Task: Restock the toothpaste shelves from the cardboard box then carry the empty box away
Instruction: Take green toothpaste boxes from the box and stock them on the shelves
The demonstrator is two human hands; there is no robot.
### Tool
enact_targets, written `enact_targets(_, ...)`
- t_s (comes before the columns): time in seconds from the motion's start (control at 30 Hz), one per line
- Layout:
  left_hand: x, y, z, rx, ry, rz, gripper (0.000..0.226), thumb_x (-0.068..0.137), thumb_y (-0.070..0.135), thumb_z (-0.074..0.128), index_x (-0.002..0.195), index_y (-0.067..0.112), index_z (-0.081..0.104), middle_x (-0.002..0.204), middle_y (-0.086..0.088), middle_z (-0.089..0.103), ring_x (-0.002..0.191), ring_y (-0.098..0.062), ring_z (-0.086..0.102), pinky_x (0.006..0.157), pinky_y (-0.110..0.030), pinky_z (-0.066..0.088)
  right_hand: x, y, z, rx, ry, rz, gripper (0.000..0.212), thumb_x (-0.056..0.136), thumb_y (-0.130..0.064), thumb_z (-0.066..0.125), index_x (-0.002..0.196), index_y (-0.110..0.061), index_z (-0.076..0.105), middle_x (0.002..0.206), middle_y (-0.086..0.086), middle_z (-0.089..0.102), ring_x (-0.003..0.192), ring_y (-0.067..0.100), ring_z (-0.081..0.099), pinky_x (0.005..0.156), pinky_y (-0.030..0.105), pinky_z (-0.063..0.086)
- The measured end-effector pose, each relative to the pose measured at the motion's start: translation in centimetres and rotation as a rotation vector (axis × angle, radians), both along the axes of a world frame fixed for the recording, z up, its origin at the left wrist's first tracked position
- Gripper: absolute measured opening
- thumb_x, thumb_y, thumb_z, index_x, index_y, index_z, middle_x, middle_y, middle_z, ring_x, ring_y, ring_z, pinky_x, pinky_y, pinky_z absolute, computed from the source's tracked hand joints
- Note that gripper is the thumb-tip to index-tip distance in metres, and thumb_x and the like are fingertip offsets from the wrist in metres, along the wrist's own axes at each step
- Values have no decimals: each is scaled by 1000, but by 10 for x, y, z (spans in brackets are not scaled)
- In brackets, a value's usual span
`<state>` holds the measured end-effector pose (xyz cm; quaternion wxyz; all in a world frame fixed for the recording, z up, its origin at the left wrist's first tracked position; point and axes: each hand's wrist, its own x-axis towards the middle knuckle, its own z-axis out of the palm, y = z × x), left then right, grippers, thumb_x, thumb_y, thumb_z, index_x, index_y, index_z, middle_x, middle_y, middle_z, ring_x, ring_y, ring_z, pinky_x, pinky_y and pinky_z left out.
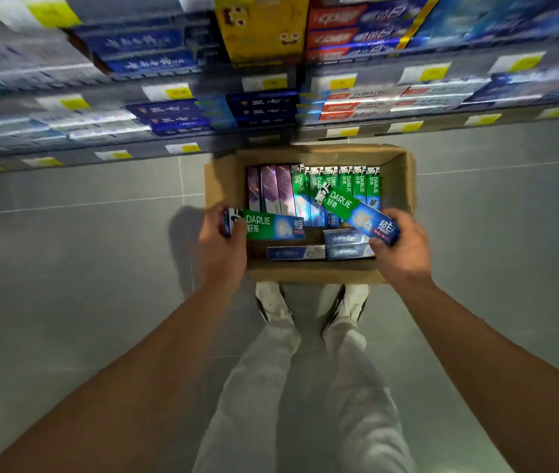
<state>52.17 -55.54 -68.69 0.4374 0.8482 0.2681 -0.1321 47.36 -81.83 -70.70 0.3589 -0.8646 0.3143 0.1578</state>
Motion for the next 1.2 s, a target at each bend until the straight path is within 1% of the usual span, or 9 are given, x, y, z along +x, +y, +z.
enact_targets(0.13, -27, 20, 77, -39, -30, -47, 31, 93, 22, 58, 124, 21, 58, 108, 0, 67, 91, -15, 62, 81, -28, 50, -25, 24, 91, -5, 4, -31, 55, 79, -5, 71, 130, -17, 55, 122, 15, 53, 114, 28, 51, 98, 24, 36)
enact_targets(0.3, -66, 50, 158, -54, -144, 18, 36, 79, 31, 60, 114, 22, 64, 97, 4, 68, 92, -24, 66, 85, -39, 54, -61, 51, 184, 108, -168, -58, 48, 77, -13, 72, 117, -29, 51, 115, 6, 62, 103, 25, 61, 95, 42, 49)
enact_targets(0.43, -97, 77, 216, -76, -195, 37, 33, 85, 23, 65, 117, 27, 62, 110, 1, 68, 96, -19, 64, 90, -42, 53, -84, 78, 246, 118, -281, 9, 44, 84, -14, 68, 119, -34, 51, 117, 5, 63, 105, 22, 61, 93, 40, 51)
enact_targets(0.53, -127, 107, 250, -123, -276, 35, 28, 83, 31, 62, 111, 37, 59, 100, 2, 68, 90, -24, 67, 82, -48, 57, -102, 102, 283, 76, -375, 14, 42, 86, -16, 67, 122, -30, 52, 119, 4, 63, 107, 21, 61, 92, 36, 50)
enact_targets(0.73, -181, 175, 327, -298, -386, 101, 28, 92, 12, 62, 111, 32, 59, 108, -8, 67, 89, -23, 66, 69, -35, 56, -138, 153, 362, 121, -539, 7, 41, 83, -23, 65, 112, -46, 48, 115, -4, 65, 104, 18, 63, 91, 45, 53)
enact_targets(0.87, -197, 223, 388, -356, -456, 113, 27, 92, 13, 62, 101, 38, 60, 112, -5, 66, 90, -19, 68, 69, -38, 60, -144, 193, 417, 171, -666, 56, 34, 86, -18, 64, 112, -35, 50, 110, -1, 64, 99, 20, 62, 87, 46, 52)
enact_targets(0.97, -195, 258, 423, -387, -522, 100, 24, 93, 12, 61, 107, 31, 61, 111, -6, 66, 91, -19, 69, 71, -40, 61, -136, 228, 455, 220, -760, 116, 32, 87, -18, 62, 111, -33, 49, 105, -1, 62, 94, 21, 62, 79, 44, 53)
enact_targets(1.07, -179, 299, 451, -365, -576, 59, 23, 94, 16, 60, 116, 26, 60, 103, 7, 67, 84, -2, 68, 68, -24, 59, -120, 271, 490, 260, -827, 159, 30, 90, -17, 62, 114, -30, 49, 103, 2, 61, 89, 24, 62, 73, 39, 51)
enact_targets(1.2, -147, 362, 488, -370, -655, 22, 19, 92, 24, 64, 110, 33, 63, 101, 7, 67, 88, -10, 67, 83, -39, 57, -94, 338, 532, 294, -904, 182, 28, 92, -14, 61, 115, -26, 51, 96, 0, 60, 86, 33, 63, 71, 46, 54)
